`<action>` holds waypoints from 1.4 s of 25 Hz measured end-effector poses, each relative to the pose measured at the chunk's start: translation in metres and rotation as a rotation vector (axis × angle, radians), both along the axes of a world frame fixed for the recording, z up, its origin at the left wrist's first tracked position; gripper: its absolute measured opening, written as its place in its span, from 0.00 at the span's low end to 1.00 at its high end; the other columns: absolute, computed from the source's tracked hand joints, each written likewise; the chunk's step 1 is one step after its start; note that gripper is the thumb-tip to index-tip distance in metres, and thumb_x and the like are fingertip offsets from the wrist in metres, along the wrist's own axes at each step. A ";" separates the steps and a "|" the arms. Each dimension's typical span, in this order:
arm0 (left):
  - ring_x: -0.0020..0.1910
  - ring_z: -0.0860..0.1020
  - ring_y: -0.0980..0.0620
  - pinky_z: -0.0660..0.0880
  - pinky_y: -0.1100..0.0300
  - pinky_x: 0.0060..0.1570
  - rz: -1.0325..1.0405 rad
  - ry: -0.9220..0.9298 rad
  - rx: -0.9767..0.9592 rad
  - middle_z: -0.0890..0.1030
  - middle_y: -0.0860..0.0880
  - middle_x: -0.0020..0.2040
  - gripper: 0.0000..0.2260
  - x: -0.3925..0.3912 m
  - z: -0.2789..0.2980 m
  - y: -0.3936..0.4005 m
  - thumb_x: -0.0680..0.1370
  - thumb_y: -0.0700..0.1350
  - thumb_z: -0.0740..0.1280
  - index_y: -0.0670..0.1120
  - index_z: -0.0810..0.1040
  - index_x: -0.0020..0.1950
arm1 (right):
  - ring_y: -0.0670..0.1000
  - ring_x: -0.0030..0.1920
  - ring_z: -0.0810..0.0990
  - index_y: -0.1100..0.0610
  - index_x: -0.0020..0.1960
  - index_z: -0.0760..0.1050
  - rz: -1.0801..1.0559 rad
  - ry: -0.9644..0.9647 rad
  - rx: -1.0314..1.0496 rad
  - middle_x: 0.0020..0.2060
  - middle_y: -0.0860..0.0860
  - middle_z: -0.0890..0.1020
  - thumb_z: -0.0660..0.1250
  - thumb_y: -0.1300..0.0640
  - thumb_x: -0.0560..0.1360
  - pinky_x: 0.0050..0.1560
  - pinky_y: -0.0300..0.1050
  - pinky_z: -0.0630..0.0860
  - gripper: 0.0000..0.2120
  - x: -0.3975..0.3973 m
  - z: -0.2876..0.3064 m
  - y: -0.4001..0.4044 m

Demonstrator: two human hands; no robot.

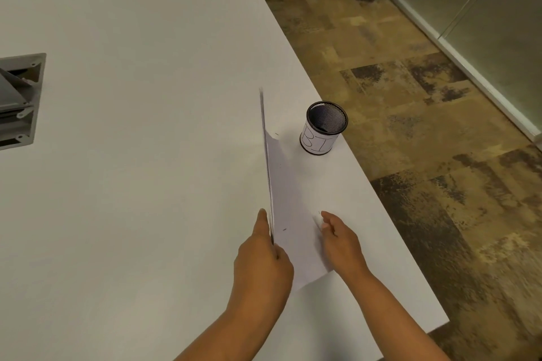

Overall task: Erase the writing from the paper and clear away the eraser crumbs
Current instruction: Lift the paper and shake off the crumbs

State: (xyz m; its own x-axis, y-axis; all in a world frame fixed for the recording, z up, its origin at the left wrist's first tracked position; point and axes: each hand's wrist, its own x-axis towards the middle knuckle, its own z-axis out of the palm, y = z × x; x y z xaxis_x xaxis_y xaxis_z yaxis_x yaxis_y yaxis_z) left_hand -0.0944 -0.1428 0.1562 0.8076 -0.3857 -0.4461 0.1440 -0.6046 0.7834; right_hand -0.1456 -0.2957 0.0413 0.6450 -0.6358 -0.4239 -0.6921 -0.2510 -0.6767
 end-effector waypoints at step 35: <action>0.33 0.77 0.59 0.70 0.74 0.26 0.155 -0.063 -0.091 0.78 0.58 0.38 0.12 0.041 0.023 0.038 0.76 0.35 0.58 0.53 0.73 0.46 | 0.43 0.73 0.40 0.47 0.73 0.42 0.689 -0.339 0.101 0.74 0.43 0.43 0.38 0.38 0.76 0.72 0.43 0.34 0.28 0.063 0.064 0.071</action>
